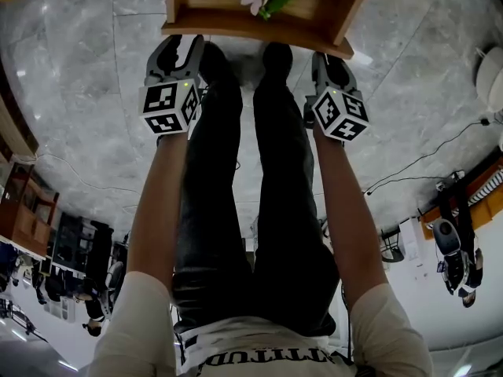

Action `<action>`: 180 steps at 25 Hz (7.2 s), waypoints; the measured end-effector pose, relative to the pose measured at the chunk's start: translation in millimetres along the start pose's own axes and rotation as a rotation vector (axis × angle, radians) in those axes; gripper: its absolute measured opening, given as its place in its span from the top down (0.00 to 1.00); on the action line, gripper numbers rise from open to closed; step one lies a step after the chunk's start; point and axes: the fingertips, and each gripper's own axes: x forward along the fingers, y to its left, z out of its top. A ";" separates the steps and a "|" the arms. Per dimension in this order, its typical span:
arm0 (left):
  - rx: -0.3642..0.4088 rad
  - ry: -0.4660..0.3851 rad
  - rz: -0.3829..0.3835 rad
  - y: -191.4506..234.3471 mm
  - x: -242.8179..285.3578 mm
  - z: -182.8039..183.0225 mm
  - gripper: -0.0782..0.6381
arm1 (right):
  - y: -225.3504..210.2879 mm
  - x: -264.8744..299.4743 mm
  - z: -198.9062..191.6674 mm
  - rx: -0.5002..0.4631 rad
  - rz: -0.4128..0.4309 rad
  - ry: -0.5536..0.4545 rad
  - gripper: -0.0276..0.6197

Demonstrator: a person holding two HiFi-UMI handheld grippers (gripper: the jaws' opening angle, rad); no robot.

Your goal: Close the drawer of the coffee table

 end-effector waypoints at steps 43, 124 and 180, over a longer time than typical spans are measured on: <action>0.008 -0.139 0.013 3.7 13.5 92.0 0.65 | 15.5 3.1 81.6 -0.120 0.007 -0.151 0.74; 0.287 -0.352 0.061 -28.4 -52.0 233.4 0.67 | 38.8 -73.7 199.5 -0.439 -0.049 -0.340 0.75; 0.322 -0.514 -0.100 -179.7 -602.2 361.1 0.86 | 203.7 -648.9 292.1 -0.469 0.121 -0.645 0.93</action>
